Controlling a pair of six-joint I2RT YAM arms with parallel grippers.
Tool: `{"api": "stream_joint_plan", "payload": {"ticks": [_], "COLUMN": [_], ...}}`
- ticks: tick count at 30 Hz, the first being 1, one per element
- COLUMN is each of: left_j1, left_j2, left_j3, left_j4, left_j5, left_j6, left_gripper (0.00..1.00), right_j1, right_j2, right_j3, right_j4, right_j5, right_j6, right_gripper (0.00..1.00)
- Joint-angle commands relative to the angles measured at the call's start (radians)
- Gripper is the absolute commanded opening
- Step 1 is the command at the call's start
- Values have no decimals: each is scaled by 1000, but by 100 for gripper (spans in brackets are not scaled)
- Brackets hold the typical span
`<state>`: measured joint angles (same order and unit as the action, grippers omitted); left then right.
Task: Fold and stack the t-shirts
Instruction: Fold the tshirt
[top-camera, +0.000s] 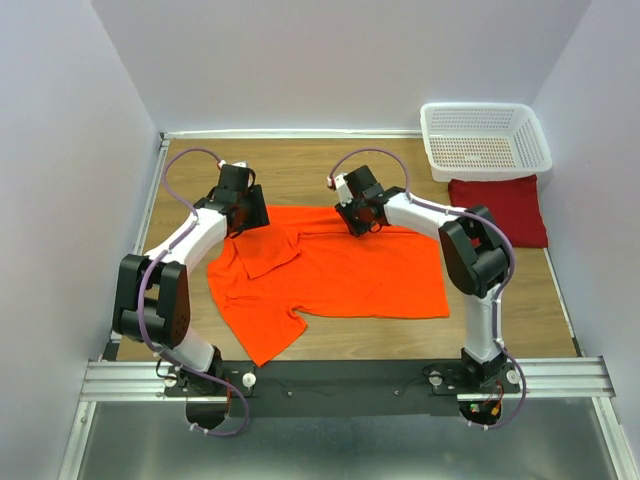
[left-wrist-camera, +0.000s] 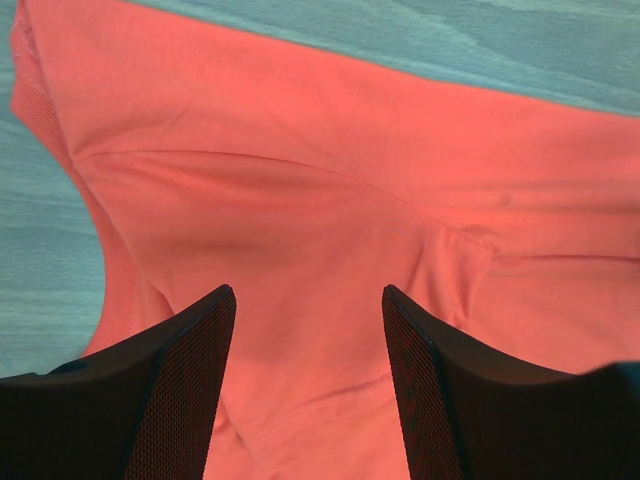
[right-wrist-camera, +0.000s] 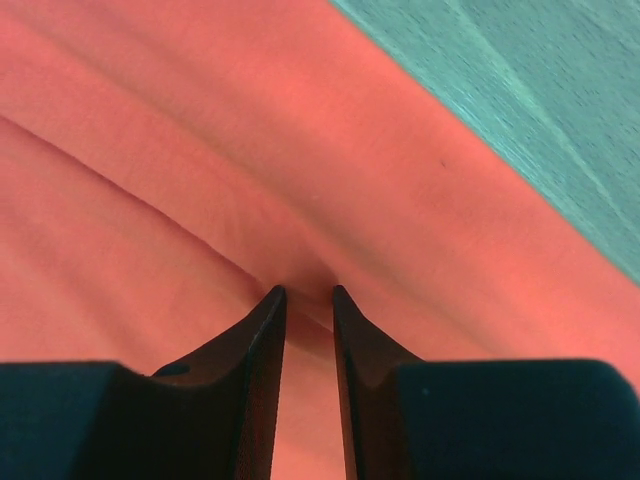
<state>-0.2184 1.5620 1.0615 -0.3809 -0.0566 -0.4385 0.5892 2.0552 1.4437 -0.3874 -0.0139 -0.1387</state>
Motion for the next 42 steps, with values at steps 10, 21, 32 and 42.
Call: {"api": "stream_joint_plan", "payload": {"ticks": [10,21,32,42], "left_j1": [-7,-9,-7,-9], "left_j2": [-10,-10,4,18], "left_j3": [-20,-26,-31,-26], "left_j4": [-3,-4,-4,-10], "left_j5": [-17,-20,-20,-23], "left_j6": [-5,-3,-3,-8], "left_gripper": [69,69,68,69], "right_j1": [24,29,29,32], "right_j2": [37,4,-90,-55], "right_j3": [40,32,-2,-25], "right_j4": [-8,-10,-62,-126], "right_j5": [-9,-3,-18,-95], "right_j6": [-38,-48,-30,-13], "right_gripper": [36,2,1,1]}}
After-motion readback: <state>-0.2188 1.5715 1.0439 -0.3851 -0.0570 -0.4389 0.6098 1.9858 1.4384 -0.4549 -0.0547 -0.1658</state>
